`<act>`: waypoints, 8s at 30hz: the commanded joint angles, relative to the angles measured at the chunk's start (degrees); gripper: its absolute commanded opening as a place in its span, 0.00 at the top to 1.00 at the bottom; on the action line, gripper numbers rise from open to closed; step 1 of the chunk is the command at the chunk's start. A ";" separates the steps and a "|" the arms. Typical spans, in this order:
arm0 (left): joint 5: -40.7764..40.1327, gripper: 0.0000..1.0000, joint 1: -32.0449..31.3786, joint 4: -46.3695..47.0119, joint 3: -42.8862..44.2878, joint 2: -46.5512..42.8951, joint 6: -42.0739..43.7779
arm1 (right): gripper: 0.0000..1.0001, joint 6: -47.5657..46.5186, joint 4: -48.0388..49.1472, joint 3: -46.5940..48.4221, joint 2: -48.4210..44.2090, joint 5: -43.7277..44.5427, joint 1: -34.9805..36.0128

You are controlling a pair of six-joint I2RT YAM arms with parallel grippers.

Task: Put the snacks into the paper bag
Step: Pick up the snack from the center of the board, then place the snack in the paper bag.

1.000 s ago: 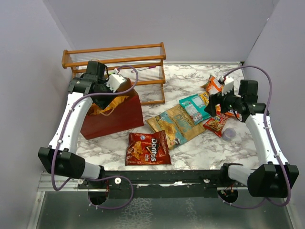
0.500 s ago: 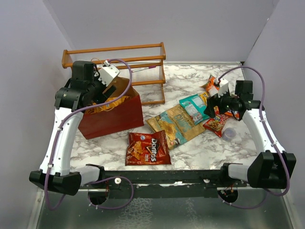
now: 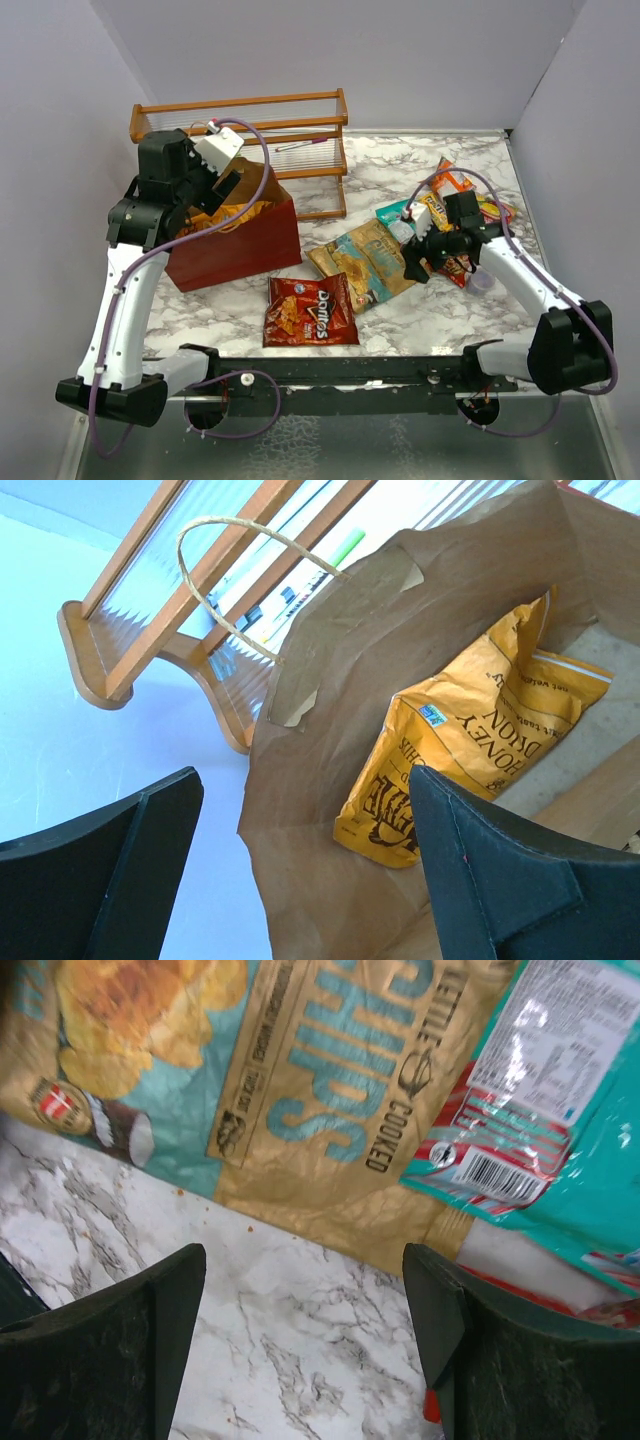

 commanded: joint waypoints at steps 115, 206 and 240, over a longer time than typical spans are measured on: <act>51.36 0.18 -15.33 9.01 5.91 11.83 -1.22 | 0.99 -7.52 -15.55 33.51 -2.04 -28.04 2.77; 18.42 1.00 -21.55 22.29 38.77 21.92 -17.48 | 0.04 8.21 -10.34 31.59 -15.29 -7.64 -8.58; -4.93 1.00 -7.03 12.95 19.81 2.31 -0.22 | 0.04 9.49 -8.95 27.93 -16.43 -12.77 -11.53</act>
